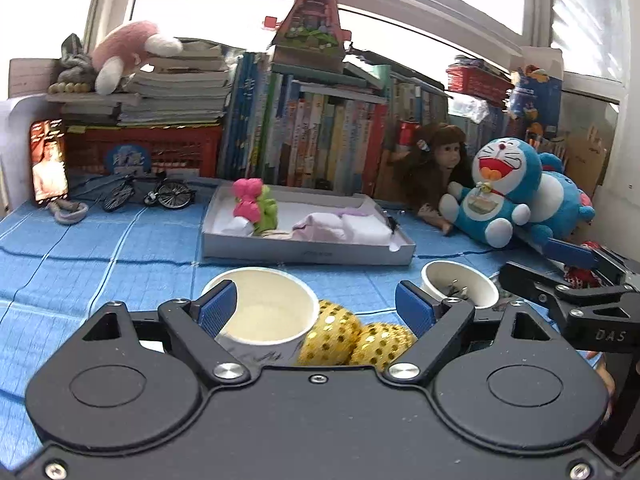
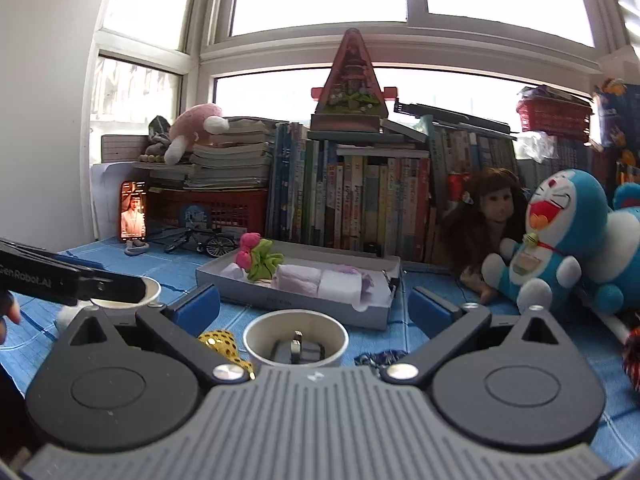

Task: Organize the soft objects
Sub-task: 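Pull both tools back from the tray toward the table, then move the left tool to the small tan item while the right tool approaches the blue mask packet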

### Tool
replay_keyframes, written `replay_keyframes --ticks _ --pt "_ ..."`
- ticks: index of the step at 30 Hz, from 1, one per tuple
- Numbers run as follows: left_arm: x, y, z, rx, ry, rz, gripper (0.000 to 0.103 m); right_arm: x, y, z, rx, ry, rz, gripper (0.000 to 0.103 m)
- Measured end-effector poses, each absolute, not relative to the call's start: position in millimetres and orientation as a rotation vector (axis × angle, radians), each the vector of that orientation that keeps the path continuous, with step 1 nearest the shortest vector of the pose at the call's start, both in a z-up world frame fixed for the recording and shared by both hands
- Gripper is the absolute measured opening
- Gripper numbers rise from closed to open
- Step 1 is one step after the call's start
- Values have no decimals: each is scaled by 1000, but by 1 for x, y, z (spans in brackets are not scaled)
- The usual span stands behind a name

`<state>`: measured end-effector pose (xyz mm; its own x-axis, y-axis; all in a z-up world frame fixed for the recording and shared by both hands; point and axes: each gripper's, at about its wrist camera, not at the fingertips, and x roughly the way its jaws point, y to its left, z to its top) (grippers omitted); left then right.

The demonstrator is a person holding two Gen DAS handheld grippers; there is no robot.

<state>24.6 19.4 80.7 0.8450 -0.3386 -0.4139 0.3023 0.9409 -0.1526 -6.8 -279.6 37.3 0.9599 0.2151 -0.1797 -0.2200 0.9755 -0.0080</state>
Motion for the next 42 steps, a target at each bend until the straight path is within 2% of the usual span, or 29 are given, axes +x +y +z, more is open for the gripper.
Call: replay_keyframes --ticks 13,42 --pt "14 41 56 -115 441 -244 86 -27 -286 14 31 156 172 103" --pt "-9 44 5 -83 511 -137 86 -20 -292 -40 63 284 -50 103"
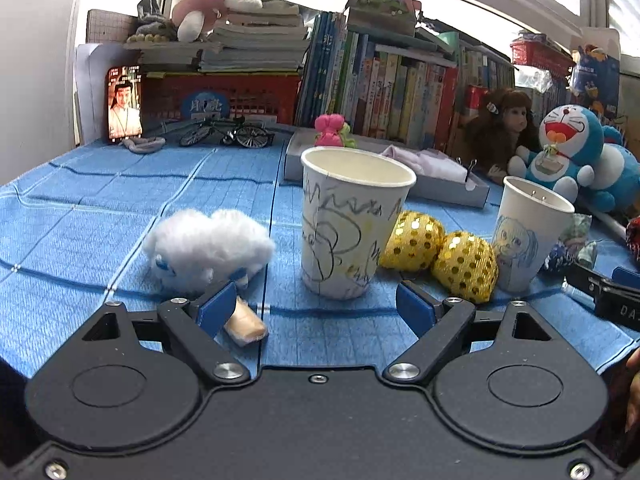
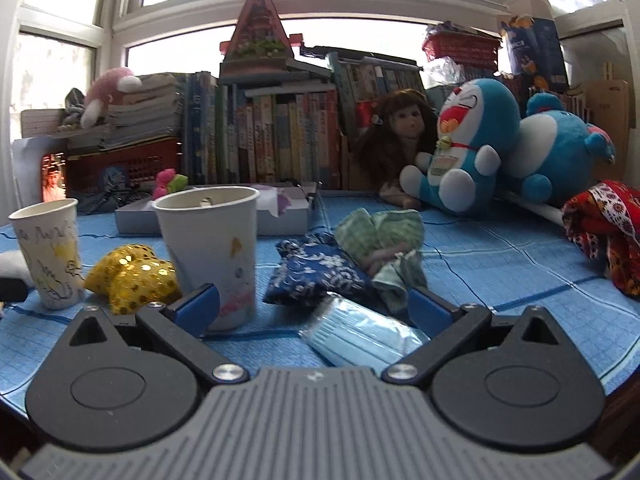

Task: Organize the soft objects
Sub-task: 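Move the left tool to the small tan item while the right tool approaches the blue mask packet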

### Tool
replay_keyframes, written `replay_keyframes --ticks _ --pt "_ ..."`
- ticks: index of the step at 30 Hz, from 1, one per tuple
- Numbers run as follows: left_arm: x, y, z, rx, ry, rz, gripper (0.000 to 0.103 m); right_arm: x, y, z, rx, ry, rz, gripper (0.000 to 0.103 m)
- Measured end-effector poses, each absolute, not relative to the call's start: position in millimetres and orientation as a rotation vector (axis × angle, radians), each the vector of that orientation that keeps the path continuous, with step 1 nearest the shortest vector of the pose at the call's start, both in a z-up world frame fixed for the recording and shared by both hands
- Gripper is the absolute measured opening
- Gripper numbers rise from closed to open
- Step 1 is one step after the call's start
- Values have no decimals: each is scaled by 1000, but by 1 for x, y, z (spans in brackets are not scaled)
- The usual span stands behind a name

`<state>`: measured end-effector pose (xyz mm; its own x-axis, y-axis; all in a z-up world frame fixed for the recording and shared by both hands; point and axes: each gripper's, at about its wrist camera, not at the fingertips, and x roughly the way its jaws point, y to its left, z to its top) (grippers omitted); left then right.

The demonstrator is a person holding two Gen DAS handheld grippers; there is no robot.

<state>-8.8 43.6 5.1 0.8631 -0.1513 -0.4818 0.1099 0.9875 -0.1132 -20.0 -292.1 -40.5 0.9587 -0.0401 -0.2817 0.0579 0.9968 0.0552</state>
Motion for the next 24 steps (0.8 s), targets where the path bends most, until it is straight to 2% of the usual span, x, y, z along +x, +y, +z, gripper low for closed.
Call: replay_keyframes --ticks 10,13,19,21,23,24 --pt "-10 41 -4 -37 515 -118 86 -4 -297 -46 71 347 -91 103" --pt "-8 41 -4 -35 513 -110 86 0 -298 -47 76 370 -84 100" --pt "-7 47 -6 -40 517 -87 86 3 -297 -48 67 389 -76 85" --pt "-6 49 -7 -49 525 -81 85 2 -296 -48 62 391 -70 75" --pt "-5 52 -8 -64 532 -76 85 2 -295 -47 54 391 -71 58" --pt "-5 54 -8 -68 534 -73 85 2 -294 -47 48 390 -69 55"
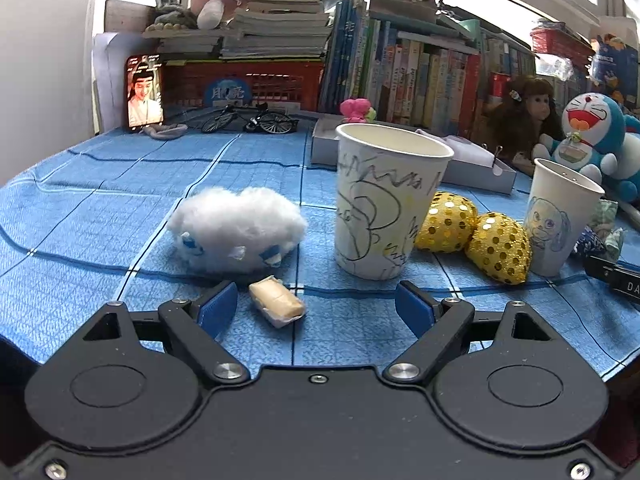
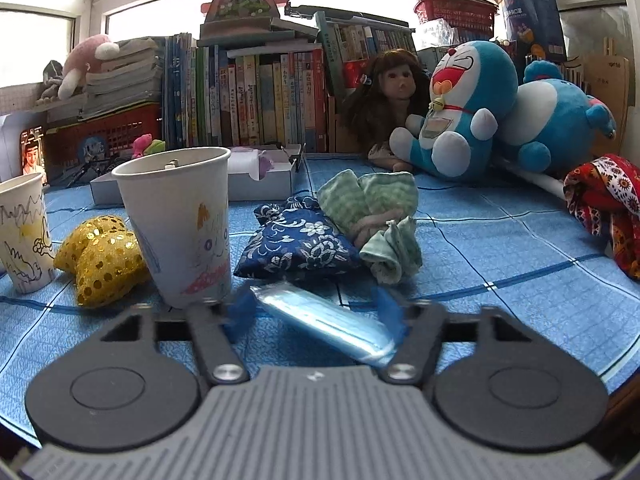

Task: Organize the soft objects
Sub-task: 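Move the left tool to the small tan item while the right tool approaches the blue mask packet, then close the right tool on the blue mask packet while the left tool grips the tan item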

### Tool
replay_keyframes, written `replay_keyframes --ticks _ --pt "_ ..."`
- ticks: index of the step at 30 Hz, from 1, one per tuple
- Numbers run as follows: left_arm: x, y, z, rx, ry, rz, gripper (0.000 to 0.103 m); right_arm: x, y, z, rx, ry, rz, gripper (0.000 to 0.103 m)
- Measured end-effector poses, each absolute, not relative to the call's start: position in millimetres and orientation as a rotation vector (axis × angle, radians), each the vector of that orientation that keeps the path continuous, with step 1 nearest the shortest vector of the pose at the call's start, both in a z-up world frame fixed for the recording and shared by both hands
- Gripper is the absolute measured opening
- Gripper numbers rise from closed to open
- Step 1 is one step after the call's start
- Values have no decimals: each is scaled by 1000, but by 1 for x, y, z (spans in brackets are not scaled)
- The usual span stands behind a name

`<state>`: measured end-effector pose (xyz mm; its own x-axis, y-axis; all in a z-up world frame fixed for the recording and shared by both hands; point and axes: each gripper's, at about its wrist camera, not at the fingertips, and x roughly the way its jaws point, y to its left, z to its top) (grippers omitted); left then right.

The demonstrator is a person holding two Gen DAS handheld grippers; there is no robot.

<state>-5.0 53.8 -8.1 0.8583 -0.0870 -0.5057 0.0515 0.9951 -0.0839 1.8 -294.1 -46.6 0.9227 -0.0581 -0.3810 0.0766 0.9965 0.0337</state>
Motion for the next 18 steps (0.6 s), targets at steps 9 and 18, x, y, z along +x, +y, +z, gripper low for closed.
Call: replay_keyframes --ticks 9,18 --pt "-3 56 -8 -78 535 -72 78 -4 -287 -39 27 363 -42 30" --pt "-4 56 -9 -66 540 -57 47 -7 -282 -35 33 353 -2 27"
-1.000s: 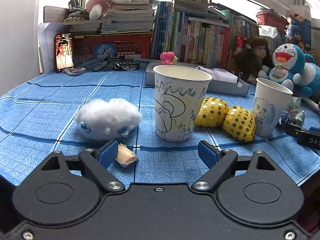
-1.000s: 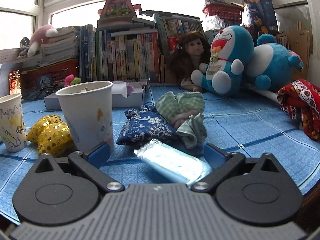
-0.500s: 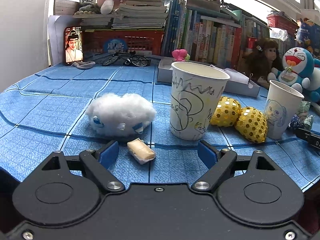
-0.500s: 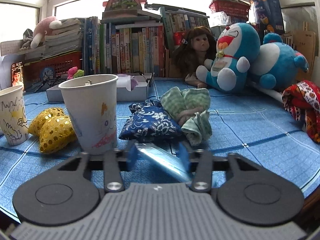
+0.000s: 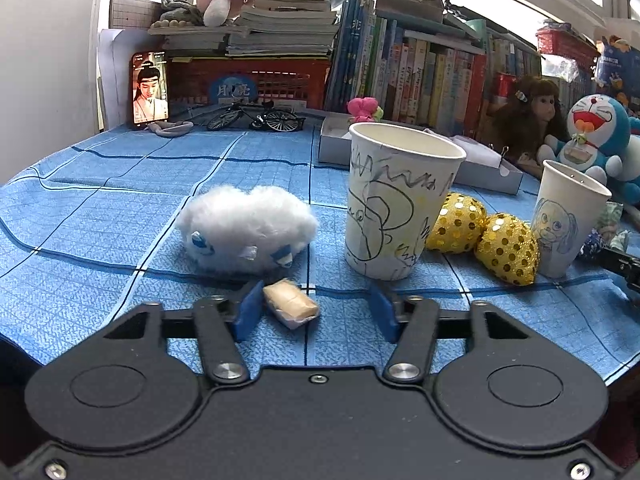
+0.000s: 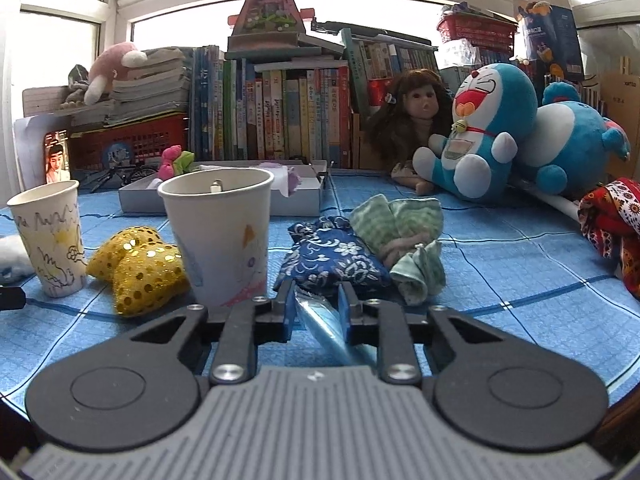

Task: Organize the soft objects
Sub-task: 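Close the right tool on the blue mask packet while the left tool grips the tan item, then carry the tan item with left tool while right tool carries mask packet to tray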

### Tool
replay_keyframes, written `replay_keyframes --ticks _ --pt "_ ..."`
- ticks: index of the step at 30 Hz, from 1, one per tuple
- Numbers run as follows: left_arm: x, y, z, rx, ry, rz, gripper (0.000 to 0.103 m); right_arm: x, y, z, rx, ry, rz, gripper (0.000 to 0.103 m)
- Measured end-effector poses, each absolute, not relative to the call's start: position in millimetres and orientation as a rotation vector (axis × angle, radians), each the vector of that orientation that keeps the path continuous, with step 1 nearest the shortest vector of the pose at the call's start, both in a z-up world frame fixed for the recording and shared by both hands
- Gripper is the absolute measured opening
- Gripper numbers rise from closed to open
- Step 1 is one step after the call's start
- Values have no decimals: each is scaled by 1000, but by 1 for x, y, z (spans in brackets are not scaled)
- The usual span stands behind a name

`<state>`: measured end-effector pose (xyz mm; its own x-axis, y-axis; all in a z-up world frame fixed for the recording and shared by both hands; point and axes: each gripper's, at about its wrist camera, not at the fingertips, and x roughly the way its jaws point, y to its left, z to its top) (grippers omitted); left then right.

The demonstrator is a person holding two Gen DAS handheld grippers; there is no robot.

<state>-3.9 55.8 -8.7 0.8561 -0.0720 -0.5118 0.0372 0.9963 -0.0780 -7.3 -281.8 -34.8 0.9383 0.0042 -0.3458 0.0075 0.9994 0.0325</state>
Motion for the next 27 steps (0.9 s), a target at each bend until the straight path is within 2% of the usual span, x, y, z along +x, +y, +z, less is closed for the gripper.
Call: replay_keyframes --ticks 2,3,4,14,15,17,19,21,23,27 --pt "-5 54 -9 -57 538 -52 34 -8 -280 -35 33 351 12 27" --pt "-6 53 -10 -51 537 -46 23 -9 -278 -35 33 350 18 27" --pt "-7 51 -10 -46 534 -42 19 -10 -277 -35 30 349 26 27" --pt "-9 25 -5 -20 513 -123 18 -17 -261 -30 -3 325 84 25" --pt "-9 24 -4 -21 511 -126 18 -16 -261 -31 -2 334 92 31" --pt "-8 24 -3 -20 511 -132 19 -16 -264 -33 25 345 106 55" --pt "-8 23 -3 -23 516 -135 19 -18 -268 -34 54 356 113 68" --pt "-9 22 -4 -20 519 -138 19 -23 -271 -34 56 358 107 75" --pt "-9 23 -4 -15 520 -138 19 -29 -273 -35 41 355 92 89" --pt "-9 22 -7 -3 524 -156 22 -36 -276 -38 -6 371 85 93"
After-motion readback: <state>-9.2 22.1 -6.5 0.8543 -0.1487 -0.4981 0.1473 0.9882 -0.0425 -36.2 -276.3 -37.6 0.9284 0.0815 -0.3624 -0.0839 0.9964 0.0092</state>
